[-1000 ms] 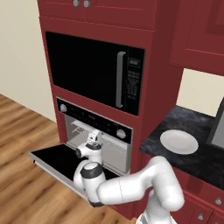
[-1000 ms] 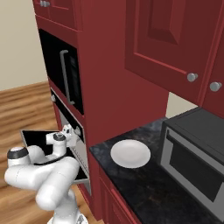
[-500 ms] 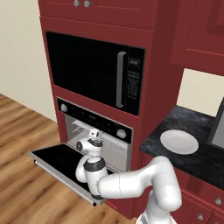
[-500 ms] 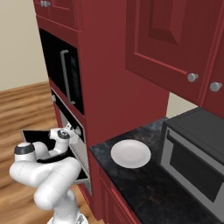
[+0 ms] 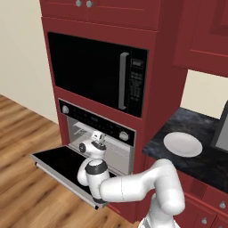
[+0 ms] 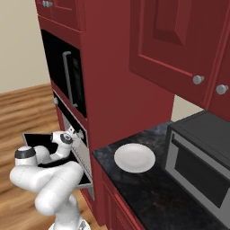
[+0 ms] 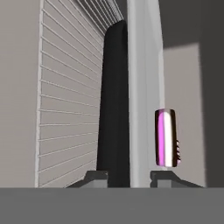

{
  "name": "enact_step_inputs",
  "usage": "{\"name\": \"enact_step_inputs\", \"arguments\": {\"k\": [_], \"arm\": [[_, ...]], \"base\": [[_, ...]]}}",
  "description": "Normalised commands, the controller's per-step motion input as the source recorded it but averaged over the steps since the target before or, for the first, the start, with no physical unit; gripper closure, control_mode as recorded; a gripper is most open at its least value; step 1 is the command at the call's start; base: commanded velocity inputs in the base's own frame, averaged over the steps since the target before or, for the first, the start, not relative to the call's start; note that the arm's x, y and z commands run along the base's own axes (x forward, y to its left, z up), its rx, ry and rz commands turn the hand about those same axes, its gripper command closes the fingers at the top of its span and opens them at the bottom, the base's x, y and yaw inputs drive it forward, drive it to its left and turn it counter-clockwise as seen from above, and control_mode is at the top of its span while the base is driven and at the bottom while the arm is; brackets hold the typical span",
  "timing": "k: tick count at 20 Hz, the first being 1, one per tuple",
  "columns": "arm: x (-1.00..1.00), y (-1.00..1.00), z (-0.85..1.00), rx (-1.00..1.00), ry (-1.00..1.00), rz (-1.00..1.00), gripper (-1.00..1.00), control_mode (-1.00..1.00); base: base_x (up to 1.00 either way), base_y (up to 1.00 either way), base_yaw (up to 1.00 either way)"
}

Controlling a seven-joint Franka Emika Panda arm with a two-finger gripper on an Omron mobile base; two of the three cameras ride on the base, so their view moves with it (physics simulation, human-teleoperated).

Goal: Take the baked cake out of the oven and place it on the plate for cooling. Then close the oven door.

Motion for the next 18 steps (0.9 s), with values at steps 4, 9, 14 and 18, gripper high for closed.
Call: {"name": "enact_step_inputs", "arguments": {"k": [4, 9, 14, 18], "arm": [[0.00, 0.26, -0.73, 0.00, -0.13, 0.00, 1.00, -1.00], [-0.28, 0.79, -0.90, 0.03, -0.07, 0.00, 1.00, -1.00], [-0.58, 1.00, -0.99, 0.08, -0.02, -0.04, 1.00, -1.00], [-0.64, 1.00, -1.00, 0.08, 0.00, -0.03, 1.00, -1.00]], "base": [[0.00, 0.00, 0.00], [0.00, 0.00, 0.00], [0.00, 0.00, 0.00], [0.00, 0.00, 0.00]]}}
